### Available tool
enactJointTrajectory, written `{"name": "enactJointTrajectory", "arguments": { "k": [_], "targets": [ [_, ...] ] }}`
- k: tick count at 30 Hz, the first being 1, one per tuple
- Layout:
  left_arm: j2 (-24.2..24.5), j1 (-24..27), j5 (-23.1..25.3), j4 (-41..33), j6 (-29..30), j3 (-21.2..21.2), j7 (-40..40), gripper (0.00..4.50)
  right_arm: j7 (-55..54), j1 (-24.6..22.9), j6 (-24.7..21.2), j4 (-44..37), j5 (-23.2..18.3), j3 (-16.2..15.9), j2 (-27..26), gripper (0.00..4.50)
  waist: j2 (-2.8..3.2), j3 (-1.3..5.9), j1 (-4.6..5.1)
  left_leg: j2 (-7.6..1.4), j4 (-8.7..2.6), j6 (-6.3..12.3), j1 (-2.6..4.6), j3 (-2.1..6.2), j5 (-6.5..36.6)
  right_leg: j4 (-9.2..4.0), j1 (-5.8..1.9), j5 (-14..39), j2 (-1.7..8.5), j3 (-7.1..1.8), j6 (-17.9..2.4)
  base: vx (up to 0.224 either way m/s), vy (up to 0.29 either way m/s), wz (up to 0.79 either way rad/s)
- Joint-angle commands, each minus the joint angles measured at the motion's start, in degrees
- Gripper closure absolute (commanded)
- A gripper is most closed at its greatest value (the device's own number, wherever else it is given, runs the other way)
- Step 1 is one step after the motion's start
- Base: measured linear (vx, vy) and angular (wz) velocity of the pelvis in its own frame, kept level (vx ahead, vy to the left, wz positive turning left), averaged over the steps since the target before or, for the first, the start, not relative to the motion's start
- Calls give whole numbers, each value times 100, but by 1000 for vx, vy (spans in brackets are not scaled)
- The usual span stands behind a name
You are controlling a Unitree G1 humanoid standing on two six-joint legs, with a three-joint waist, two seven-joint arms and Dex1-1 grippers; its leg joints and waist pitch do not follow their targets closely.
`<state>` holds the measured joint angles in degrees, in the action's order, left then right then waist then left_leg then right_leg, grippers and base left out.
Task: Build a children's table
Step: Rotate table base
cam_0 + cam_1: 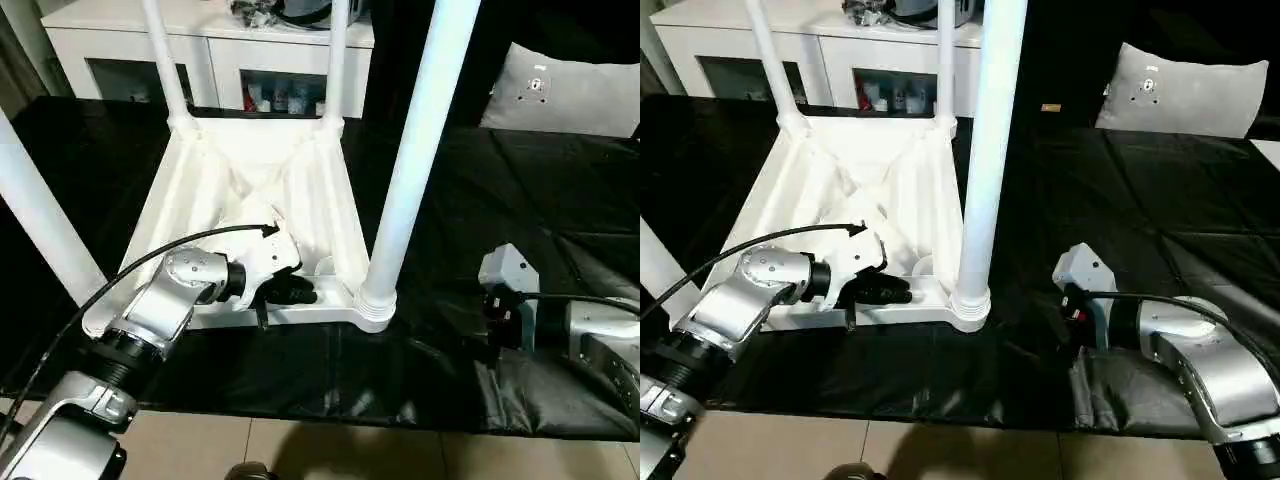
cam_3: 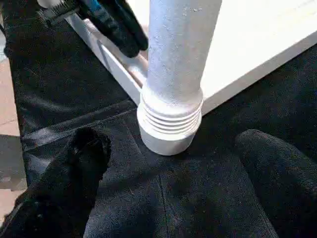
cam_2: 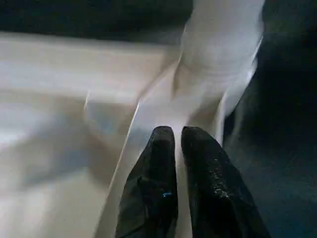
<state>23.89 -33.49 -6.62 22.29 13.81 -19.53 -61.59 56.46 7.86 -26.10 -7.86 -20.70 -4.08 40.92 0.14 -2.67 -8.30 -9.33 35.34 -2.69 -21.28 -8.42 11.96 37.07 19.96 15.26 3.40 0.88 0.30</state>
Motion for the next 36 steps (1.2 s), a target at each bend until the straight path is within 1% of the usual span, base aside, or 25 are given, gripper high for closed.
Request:
{"name": "enactJointTrajectory", "arguments": {
  "k": [1,2,4,5,7,8,10,12,13,14,15,19,21,22,24,25,26,28,29,30,31,33,36],
  "targets": [
    [-3,-108,-171,-179,109,85,-154,366,-31,-49,17,-61,-49,146,-10,0,4,329,8,-371,-448,182,99,89,532,-392,-160,-696,500,-194,-1557,0,0,0],
    [27,-53,-281,-349,290,18,-411,360,-23,-120,11,-94,-66,137,-19,0,-3,326,15,-368,-448,220,88,89,483,-389,-167,-747,503,-198,-1541,0,0,0],
    [45,-16,-292,-416,404,-49,-511,331,-29,-143,8,-111,-73,132,-30,0,-1,324,21,-366,-446,252,90,83,453,-392,-161,-757,499,-198,-1530,0,0,0],
    [49,5,-245,-425,455,-114,-556,323,-54,-153,2,-126,-80,122,-48,0,10,320,34,-364,-452,259,82,88,465,-395,-165,-704,494,-195,-1518,0,0,0],
    [25,2,-140,-352,448,-172,-518,322,-87,-153,-3,-132,-83,109,-81,0,1,310,46,-363,-455,264,83,87,494,-410,-161,-613,492,-198,-1496,0,0,0],
    [-27,-32,-21,-198,393,-200,-413,316,-120,-163,-3,-141,-80,97,-122,0,14,303,53,-372,-467,243,90,88,579,-432,-157,-444,499,-201,-1481,0,0,0],
    [-43,-60,52,-102,379,-230,-365,287,-134,-187,10,-147,-63,90,-152,0,12,301,56,-371,-471,210,93,88,632,-440,-158,-348,493,-202,-1457,0,0,0],
    [-17,-65,105,-73,402,-268,-370,280,-148,-211,20,-155,-42,84,-164,0,13,310,47,-372,-468,205,93,92,561,-431,-160,-437,494,-205,-1442,0,0,0],
    [-17,-65,105,-73,402,-268,-370,279,-148,-211,20,-155,-42,84,-164,0,71,305,49,-377,-474,179,107,93,623,-448,-136,-467,486,-203,-1445,0,0,0],
    [35,-54,207,-49,413,-329,-345,270,-162,-238,23,-175,-26,76,-167,0,54,309,45,-383,-477,165,102,101,627,-430,-155,-540,491,-206,-1462,0,0,0],
    [62,-47,263,-37,403,-364,-327,242,-167,-249,23,-184,-22,74,-167,0,53,308,42,-380,-474,168,97,99,616,-429,-156,-568,492,-206,-1460,0,0,0],
    [124,-19,451,49,385,-429,-260,235,-180,-241,52,-180,23,64,-179,0,53,304,33,-370,-472,197,90,93,560,-438,-160,-557,498,-211,-1421,0,0,0],
    [131,4,421,40,477,-421,-333,235,-189,-241,65,-176,47,64,-186,0,63,300,37,-381,-481,176,97,96,562,-437,-149,-544,498,-207,-1439,0,0,0],
    [154,49,374,-35,505,-413,-418,235,-189,-243,70,-169,50,65,-187,0,26,297,39,-380,-484,180,96,91,566,-433,-153,-525,497,-205,-1454,0,0,0],
    [167,85,325,-98,576,-393,-475,235,-226,-192,83,-130,93,52,-196,0,45,292,42,-384,-487,189,97,88,581,-441,-143,-457,504,-211,-1455,0,0,0],
    [158,84,347,-84,567,-388,-437,253,-263,-139,106,-75,138,43,-208,0,19,289,47,-383,-490,197,92,84,579,-446,-144,-446,500,-211,-1451,0,0,0],
    [145,81,383,-54,542,-382,-364,271,-309,-102,124,-30,183,35,-224,0,29,286,45,-374,-488,194,91,83,576,-448,-142,-400,500,-212,-1441,0,0,0],
    [124,85,402,-19,520,-364,-303,271,-373,-66,137,7,240,21,-243,0,34,286,50,-377,-492,182,95,86,581,-452,-138,-339,501,-212,-1430,0,0,0],
    [117,91,401,-11,501,-355,-292,295,-369,-61,131,3,231,20,-247,0,32,283,52,-375,-494,178,91,83,585,-456,-140,-324,500,-213,-1424,0,0,0],
    [109,98,415,-4,478,-342,-272,295,-362,-58,122,-5,218,20,-250,0,35,279,50,-379,-495,167,94,81,625,-462,-135,-282,504,-217,-1416,0,0,0],
    [107,111,423,-1,453,-338,-274,312,-354,-54,117,-10,206,21,-253,0,33,283,49,-378,-498,170,92,84,624,-462,-142,-289,502,-217,-1404,0,0,0],
    [107,140,436,-15,392,-327,-300,322,-340,-44,129,-1,203,18,-258,0,36,290,47,-380,-496,184,96,84,573,-455,-139,-372,498,-216,-1393,0,0,0],
    [135,179,477,-30,382,-312,-262,356,-351,-10,177,59,226,6,-285,0,36,295,45,-377,-489,218,91,80,493,-442,-141,-557,498,-211,-1409,0,0,0]
  ]
}}
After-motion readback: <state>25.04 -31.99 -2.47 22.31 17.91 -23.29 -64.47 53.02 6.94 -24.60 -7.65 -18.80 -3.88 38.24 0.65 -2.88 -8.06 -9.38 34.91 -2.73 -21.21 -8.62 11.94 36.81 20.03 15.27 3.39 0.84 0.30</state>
